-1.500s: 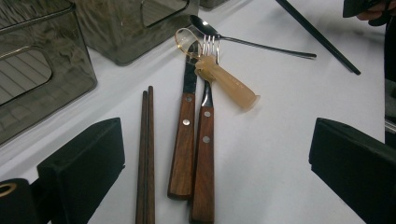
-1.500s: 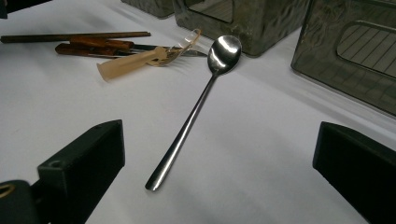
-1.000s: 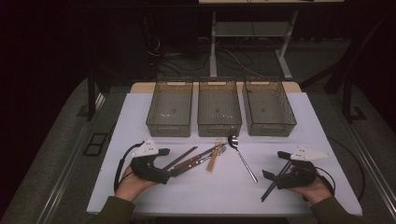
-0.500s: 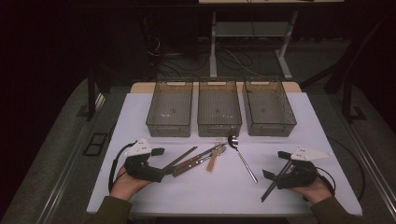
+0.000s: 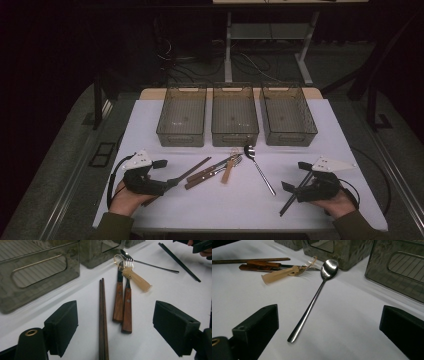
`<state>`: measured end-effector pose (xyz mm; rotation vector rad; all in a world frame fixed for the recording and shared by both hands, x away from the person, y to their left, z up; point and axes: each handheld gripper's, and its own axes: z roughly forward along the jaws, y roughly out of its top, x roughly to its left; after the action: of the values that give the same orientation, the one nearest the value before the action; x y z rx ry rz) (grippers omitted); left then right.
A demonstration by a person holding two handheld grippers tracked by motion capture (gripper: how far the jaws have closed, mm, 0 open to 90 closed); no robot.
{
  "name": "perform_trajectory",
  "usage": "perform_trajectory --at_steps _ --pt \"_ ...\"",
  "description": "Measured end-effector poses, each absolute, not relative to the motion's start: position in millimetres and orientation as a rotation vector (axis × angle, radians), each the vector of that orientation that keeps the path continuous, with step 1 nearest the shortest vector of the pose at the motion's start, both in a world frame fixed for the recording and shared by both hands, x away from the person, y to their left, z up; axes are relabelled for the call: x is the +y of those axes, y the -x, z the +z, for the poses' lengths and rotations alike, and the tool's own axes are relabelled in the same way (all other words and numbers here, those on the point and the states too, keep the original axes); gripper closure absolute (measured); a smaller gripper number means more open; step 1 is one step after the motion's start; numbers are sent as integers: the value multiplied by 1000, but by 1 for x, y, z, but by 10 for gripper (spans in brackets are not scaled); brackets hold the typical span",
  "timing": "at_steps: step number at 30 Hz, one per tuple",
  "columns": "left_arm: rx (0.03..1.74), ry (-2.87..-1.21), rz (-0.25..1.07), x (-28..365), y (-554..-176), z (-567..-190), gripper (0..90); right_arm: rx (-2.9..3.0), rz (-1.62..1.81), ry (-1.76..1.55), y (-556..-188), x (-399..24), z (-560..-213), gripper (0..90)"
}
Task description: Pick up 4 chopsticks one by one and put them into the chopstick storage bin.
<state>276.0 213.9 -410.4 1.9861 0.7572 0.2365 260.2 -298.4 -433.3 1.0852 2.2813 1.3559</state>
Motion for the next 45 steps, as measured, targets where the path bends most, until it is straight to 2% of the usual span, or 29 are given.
perform_trajectory --at_steps 10,20,45 --pt "797 -1978 250 234 -268 -414 233 2282 1354 -1088 -260 -298 -433 24" --pt "820 -2008 237 243 -265 -420 339 2281 1352 -1088 -260 -298 -434 24" --pt "823 -2145 207 236 -267 -431 711 2284 1348 -1090 -261 -298 -434 24"
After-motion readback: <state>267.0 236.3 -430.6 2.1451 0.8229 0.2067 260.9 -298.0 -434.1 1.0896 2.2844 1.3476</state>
